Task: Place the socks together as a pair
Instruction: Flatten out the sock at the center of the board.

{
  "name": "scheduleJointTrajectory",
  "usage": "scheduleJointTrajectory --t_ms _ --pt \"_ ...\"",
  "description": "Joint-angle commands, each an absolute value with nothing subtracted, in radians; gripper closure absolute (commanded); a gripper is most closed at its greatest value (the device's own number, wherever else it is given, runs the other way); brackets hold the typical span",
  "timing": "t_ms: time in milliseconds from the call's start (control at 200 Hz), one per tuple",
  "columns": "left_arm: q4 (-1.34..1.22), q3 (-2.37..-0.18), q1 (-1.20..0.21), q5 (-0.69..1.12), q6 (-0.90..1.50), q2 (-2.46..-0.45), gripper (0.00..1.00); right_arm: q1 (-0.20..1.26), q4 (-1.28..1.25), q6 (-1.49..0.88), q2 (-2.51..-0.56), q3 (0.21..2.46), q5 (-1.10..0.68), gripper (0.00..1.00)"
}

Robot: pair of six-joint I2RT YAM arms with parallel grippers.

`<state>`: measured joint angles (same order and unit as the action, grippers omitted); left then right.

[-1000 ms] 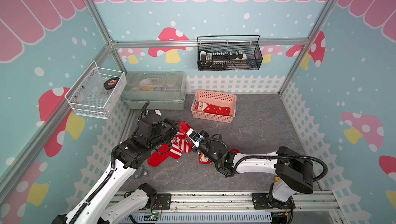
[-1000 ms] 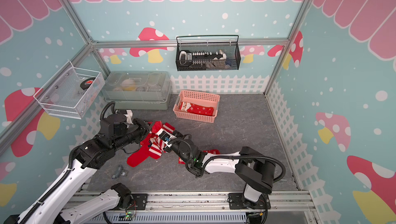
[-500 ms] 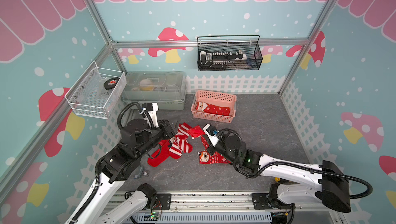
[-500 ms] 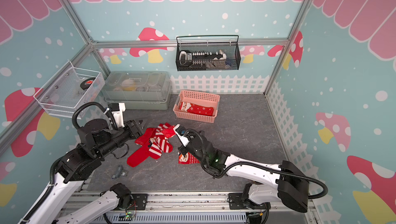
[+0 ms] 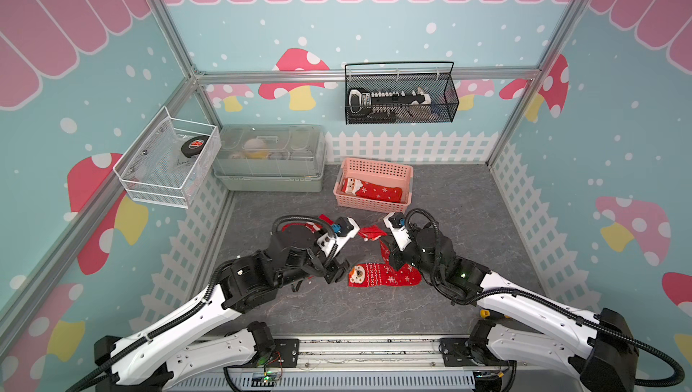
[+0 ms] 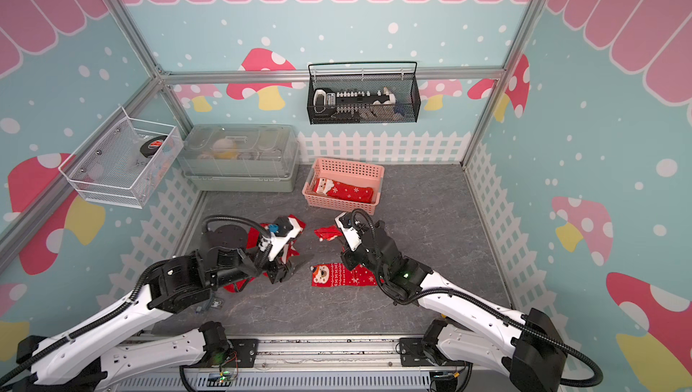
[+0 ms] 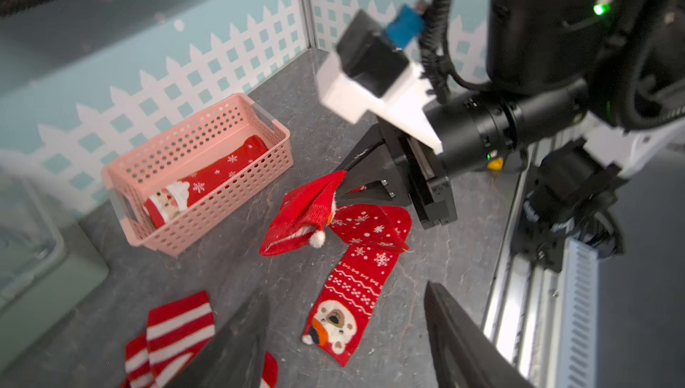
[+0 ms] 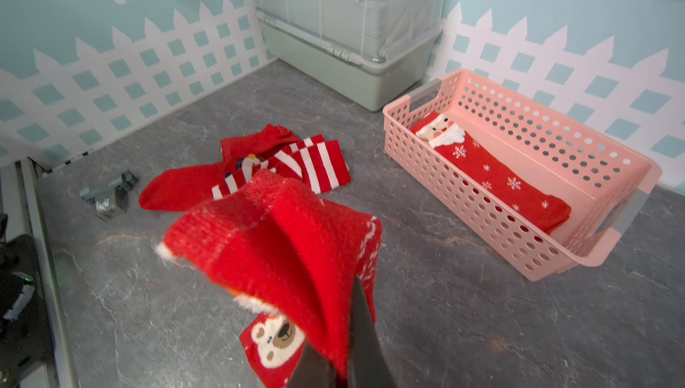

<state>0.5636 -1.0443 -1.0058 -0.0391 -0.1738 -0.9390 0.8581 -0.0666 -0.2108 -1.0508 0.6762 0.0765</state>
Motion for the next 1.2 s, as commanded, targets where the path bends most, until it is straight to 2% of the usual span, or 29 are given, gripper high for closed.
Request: scheduleJointTrajectory --t_ms 0,125,225,345,635,991,1096,1196 --pt "0.555 -1.036 -1.079 -0.179 -0.53 -1.014 0.29 0.836 -0.076 -0.164 -1.046 0.626 0.042 1.0" --pt "0.478 -1.004 -1.115 -0.268 -0.684 -1.069 0.26 0.816 -0.18 -0.176 -0.997 0.543 0.049 1.0" --pt "0.359 -0.94 -1.114 -0.272 -0.775 -1.064 0.24 0.809 -0.21 -0.168 -0.954 0.511 0.028 1.0" --pt "0.203 -0.871 -1.112 -0.276 -0.825 -1.041 0.21 0.809 -0.268 -0.167 -0.897 0.454 0.033 1.0" --pt "0.06 -0.812 -1.09 -0.284 -0.89 -1.053 0.23 0.808 -0.406 -0.158 -0.783 0.334 -0.014 1.0" --pt "0.174 -0.813 -1.076 -0.121 -0.974 -1.055 0.28 0.808 -0.483 -0.164 -0.733 0.279 -0.056 1.0" --pt "0.157 -0.81 -1.074 -0.13 -0.972 -1.071 0.29 0.809 -0.49 -0.16 -0.728 0.273 -0.065 1.0" --pt "0.115 -0.81 -1.075 -0.165 -0.959 -1.092 0.34 0.81 -0.514 -0.163 -0.732 0.266 -0.107 1.0"
